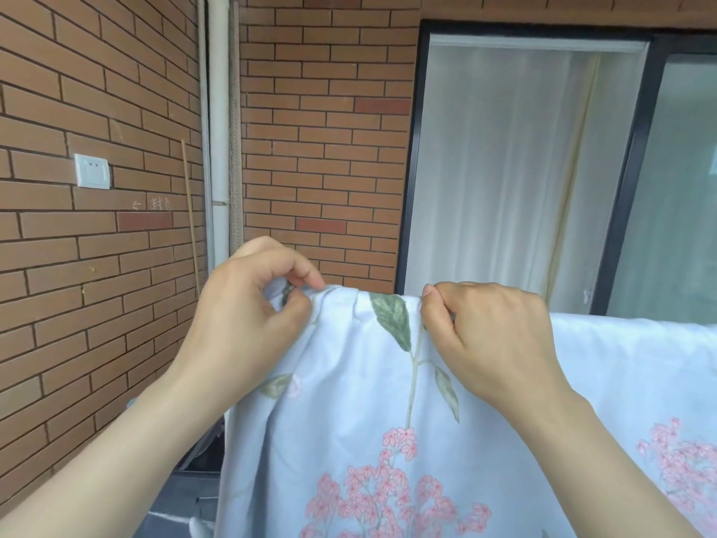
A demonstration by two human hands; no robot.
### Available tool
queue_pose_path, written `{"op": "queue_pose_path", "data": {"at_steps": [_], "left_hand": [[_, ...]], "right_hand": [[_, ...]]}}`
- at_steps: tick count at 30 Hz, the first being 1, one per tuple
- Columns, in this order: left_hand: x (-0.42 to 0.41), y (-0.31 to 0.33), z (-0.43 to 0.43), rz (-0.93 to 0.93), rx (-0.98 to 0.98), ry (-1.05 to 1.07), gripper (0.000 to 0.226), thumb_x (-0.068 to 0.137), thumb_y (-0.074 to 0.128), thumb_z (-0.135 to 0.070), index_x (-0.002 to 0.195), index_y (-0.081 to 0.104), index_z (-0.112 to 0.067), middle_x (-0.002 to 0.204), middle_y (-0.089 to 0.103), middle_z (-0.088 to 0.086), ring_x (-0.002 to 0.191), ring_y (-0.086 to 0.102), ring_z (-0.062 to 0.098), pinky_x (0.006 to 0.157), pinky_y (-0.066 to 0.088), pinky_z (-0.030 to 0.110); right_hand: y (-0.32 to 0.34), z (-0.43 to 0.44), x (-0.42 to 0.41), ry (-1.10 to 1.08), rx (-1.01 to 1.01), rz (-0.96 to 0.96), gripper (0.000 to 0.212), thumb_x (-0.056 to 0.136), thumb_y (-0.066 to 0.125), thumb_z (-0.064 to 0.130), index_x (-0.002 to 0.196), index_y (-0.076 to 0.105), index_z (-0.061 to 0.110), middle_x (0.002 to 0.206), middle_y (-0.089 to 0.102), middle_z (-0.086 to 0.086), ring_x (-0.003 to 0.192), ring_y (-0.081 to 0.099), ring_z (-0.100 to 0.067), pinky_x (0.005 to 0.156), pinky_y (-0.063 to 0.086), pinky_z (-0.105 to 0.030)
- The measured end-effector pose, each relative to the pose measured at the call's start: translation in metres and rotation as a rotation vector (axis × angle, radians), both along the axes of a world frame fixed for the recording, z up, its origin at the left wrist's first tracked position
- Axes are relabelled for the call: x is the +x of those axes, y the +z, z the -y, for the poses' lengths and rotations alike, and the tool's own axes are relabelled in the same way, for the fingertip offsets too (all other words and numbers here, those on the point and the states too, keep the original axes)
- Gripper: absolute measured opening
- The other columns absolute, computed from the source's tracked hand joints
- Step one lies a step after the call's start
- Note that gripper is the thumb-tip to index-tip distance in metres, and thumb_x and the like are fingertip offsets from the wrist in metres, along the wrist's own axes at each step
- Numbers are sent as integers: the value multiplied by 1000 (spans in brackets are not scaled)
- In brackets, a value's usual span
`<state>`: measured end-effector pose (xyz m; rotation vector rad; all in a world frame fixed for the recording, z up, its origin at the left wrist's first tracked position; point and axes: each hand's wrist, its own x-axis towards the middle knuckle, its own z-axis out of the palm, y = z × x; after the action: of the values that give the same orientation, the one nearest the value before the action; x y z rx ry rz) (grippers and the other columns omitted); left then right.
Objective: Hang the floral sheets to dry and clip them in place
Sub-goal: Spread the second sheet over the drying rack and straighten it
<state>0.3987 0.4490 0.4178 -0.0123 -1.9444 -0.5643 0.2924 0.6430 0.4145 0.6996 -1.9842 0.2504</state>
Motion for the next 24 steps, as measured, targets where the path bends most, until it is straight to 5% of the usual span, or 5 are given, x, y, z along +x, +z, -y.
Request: {"op": "queue_pose_path", "data": {"at_steps": [7, 16, 24], "left_hand": [[3, 0, 11, 13, 82, -106, 41, 74, 59, 9, 67, 72, -30, 82, 67, -12, 82, 62, 2, 68, 39, 3], [-8, 1, 22, 85, 0, -258, 33, 75, 51, -9, 78, 76, -31, 89, 69, -15, 94, 64, 4, 82, 43, 8], [-14, 1, 19, 124, -48, -286, 42, 72, 45, -8, 87, 76, -32, 93, 70, -26, 93, 63, -7, 79, 40, 1]], "right_hand": [[-1, 3, 0, -8, 13, 45, 48, 90, 27, 38, 50, 37, 14, 39, 36, -2, 40, 38, -23, 41, 20, -23], [-1, -2, -6, -67, -28, 72, 48, 88, 28, 39, 50, 33, 11, 37, 34, -5, 39, 34, -25, 41, 15, -23], [-1, 0, -5, -76, -25, 82, 48, 88, 28, 40, 53, 32, 7, 37, 30, -5, 38, 33, -24, 42, 13, -22]]}}
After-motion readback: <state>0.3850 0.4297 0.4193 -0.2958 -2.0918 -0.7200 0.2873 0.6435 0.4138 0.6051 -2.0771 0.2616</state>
